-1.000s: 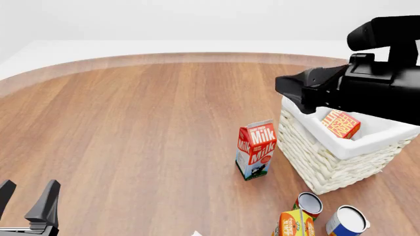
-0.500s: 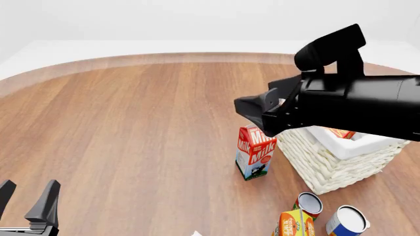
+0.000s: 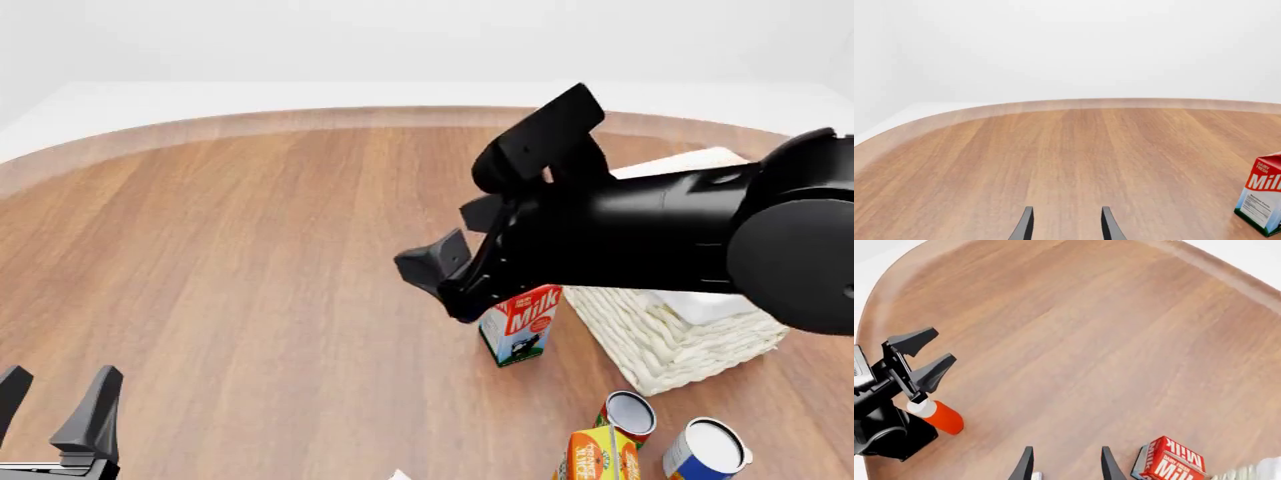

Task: Pick up the cream cheese box and the butter, and put them in the basket.

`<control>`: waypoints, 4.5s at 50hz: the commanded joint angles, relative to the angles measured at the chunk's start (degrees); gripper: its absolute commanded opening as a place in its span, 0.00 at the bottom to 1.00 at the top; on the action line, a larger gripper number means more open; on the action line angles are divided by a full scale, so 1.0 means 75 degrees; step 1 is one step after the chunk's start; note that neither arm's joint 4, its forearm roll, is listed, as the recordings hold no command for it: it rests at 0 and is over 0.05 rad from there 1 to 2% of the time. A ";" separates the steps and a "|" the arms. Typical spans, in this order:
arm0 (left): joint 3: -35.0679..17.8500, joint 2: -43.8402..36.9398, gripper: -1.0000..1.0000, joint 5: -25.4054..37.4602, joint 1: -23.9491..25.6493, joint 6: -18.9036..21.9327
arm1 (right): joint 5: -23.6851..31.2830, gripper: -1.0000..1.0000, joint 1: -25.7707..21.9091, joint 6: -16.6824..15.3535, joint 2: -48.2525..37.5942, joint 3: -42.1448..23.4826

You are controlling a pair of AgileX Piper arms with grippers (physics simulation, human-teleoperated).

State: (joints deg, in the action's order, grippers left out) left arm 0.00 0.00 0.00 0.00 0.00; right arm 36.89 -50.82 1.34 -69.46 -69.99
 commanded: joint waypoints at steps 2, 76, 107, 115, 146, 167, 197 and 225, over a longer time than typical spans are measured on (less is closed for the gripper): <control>0.0000 0.0000 1.00 0.0000 0.0000 0.0000 | -0.0006 1.00 -0.0487 0.0179 -0.0553 -0.0045; 0.0000 0.0000 1.00 0.0000 0.0000 0.0000 | -0.1284 1.00 -0.0911 0.1625 -0.1373 0.1870; 0.0000 0.0000 1.00 0.0000 0.0000 0.0000 | -0.2067 1.00 -0.1049 0.1992 -0.1683 0.2567; 0.0000 0.0000 1.00 0.0000 0.0000 0.0000 | -0.2195 1.00 -0.1117 0.2120 -0.1742 0.2669; 0.0000 0.0000 1.00 0.0000 0.0000 0.0000 | -0.2588 1.00 -0.1168 0.2283 -0.1989 0.3083; 0.0000 0.0000 1.00 0.0000 0.0000 0.0000 | -0.3056 1.00 -0.1181 0.2370 -0.2317 0.3338; 0.0000 0.0000 1.00 0.0000 0.0000 0.0000 | -0.3359 1.00 -0.1305 0.2594 -0.2594 0.3555; 0.0000 0.0000 1.00 0.0000 0.0000 0.0000 | -0.3826 1.00 -0.1267 0.2666 -0.3027 0.3921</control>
State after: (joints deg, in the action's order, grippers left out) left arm 0.00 0.00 0.00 0.00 0.00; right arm 9.56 -60.15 20.86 -90.92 -41.39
